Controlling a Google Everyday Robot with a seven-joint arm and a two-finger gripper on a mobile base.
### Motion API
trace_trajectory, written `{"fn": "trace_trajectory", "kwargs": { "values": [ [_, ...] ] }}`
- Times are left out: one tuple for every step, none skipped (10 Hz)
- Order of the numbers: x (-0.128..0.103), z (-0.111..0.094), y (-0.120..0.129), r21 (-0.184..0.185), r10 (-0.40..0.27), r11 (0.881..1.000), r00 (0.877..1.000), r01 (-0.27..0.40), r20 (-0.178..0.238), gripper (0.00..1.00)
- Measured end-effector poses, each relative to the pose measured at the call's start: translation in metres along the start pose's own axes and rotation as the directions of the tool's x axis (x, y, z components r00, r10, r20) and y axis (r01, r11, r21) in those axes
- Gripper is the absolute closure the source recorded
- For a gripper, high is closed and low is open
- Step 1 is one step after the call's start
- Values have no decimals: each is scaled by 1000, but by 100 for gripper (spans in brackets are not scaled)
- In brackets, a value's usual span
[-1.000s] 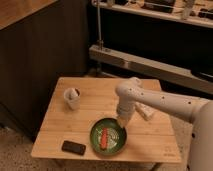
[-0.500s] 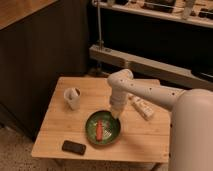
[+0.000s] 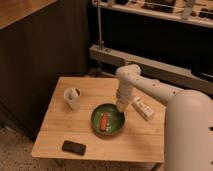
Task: Drag the ceramic bowl in a circle
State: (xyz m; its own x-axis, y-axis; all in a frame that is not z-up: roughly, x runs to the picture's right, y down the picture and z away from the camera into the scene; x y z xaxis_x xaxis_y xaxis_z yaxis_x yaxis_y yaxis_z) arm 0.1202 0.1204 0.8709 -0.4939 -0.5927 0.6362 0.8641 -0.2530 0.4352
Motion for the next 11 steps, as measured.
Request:
{"fn": "trace_trajectory", "kwargs": {
  "values": [
    [-9, -1, 5, 3, 5, 1000, 1000, -5, -1, 85],
    [-22, -1, 8, 7, 10, 1000, 1000, -10, 0, 85],
    [-31, -1, 12, 14, 11, 1000, 1000, -11, 3, 85],
    [-34, -2, 15, 17, 10, 1000, 1000, -10, 4, 85],
    [-37, -2, 17, 19, 6, 1000, 1000, -6, 5, 85],
    [-47, -3, 25, 14, 3, 1000, 1000, -3, 4, 85],
    [-54, -2, 31, 9, -5, 1000, 1000, 5, 5, 85],
    [-57, -2, 30, 2, -25, 1000, 1000, 25, 8, 85],
    [-56, -1, 23, -6, -51, 999, 999, 51, 7, 85],
    [-54, 1, 12, -13, -71, 997, 997, 71, 9, 85],
    [-54, 3, 0, -19, -83, 996, 997, 83, 10, 85]
  ]
}}
